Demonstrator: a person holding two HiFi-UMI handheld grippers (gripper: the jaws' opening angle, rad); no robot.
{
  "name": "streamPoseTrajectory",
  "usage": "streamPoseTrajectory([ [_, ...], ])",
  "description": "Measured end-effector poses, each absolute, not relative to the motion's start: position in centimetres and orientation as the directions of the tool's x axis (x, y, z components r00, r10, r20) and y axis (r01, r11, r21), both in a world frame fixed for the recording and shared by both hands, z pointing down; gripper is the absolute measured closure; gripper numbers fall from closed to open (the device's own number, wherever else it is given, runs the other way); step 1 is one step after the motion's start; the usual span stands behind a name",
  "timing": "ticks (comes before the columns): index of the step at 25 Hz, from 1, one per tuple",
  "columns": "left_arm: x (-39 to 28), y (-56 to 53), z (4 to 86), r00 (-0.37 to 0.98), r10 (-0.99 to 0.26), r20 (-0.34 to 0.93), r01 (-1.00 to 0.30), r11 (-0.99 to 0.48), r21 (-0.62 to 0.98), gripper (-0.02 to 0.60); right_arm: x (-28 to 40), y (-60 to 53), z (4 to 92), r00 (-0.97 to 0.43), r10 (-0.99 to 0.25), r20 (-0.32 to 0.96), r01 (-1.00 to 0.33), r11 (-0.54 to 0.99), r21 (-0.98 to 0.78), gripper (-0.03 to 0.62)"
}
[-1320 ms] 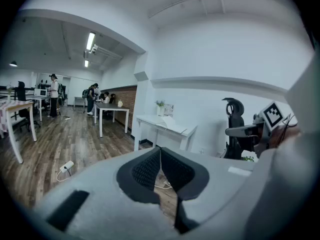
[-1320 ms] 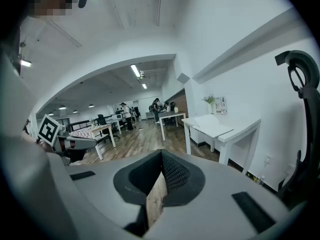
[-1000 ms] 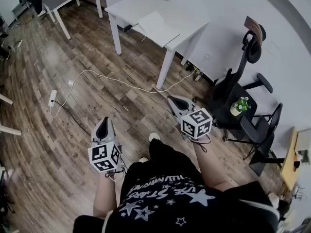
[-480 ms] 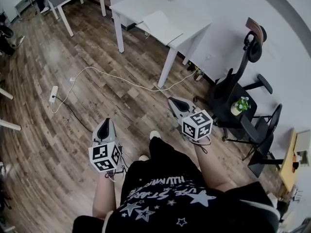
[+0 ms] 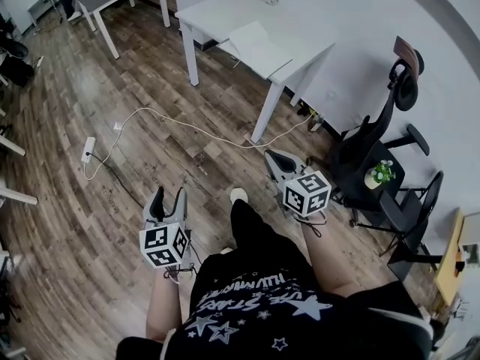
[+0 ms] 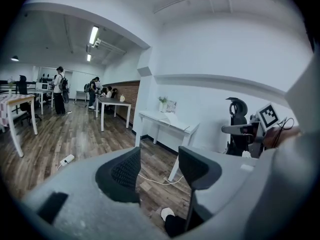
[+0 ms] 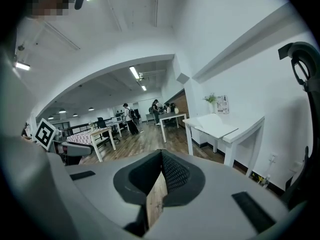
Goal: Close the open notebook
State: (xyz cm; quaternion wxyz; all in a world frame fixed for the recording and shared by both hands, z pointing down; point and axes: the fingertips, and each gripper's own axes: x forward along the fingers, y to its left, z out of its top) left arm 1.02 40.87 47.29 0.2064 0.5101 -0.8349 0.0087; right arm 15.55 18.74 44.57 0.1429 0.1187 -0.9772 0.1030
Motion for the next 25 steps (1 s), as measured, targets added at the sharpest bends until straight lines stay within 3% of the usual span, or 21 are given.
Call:
streamPoseTrajectory([
  [12,-7.2,25.9,45.9,-0.373,-0.855,0.359,-0.867,0.46,0.193,0.272,7.4,3.9,45.1,-0.937,-0.211,0.277,-0.279,0.931,-0.236,0.591],
  [25,-13.4,9.3,44.7,-0.354,-0.865,0.355,-0.877,0.439,0.196,0.268,3.3,-11.7,45.9,-0.934,-0.259,0.247,-0.328,0.894,-0.306,0.591],
])
